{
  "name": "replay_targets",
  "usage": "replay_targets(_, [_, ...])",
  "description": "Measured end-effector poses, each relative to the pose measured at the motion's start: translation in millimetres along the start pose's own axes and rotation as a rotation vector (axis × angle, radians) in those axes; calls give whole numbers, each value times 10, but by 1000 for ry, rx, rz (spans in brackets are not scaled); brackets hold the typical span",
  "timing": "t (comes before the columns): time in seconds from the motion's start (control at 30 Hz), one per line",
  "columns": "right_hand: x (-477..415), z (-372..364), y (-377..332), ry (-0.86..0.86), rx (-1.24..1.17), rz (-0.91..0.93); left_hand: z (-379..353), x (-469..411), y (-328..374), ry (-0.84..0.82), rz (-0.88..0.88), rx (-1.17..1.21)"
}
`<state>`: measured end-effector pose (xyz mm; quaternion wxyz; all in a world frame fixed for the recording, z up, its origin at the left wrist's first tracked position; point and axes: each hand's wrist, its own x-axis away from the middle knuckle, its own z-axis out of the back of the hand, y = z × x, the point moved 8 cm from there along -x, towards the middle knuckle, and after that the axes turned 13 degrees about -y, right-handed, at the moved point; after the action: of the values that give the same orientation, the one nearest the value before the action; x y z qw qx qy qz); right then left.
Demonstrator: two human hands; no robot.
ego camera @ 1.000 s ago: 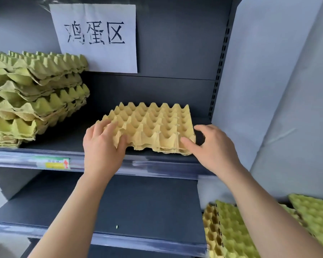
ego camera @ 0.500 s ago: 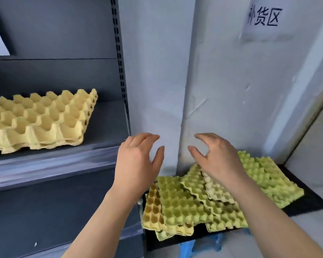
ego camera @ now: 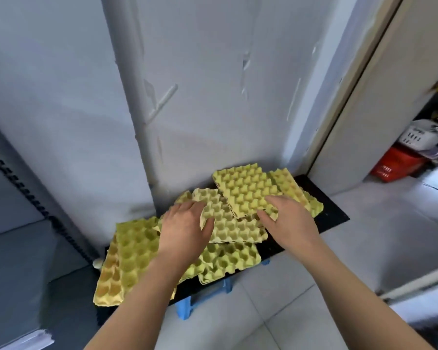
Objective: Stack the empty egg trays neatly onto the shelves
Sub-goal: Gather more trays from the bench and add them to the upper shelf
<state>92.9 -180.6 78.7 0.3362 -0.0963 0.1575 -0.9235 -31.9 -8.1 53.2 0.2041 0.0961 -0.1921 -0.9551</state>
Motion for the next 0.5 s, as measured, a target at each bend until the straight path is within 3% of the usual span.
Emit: replay_targets(0.5, [-1924, -625, 1868, -176, -61, -257, -1976, -2075, -113, -479, 206, 98])
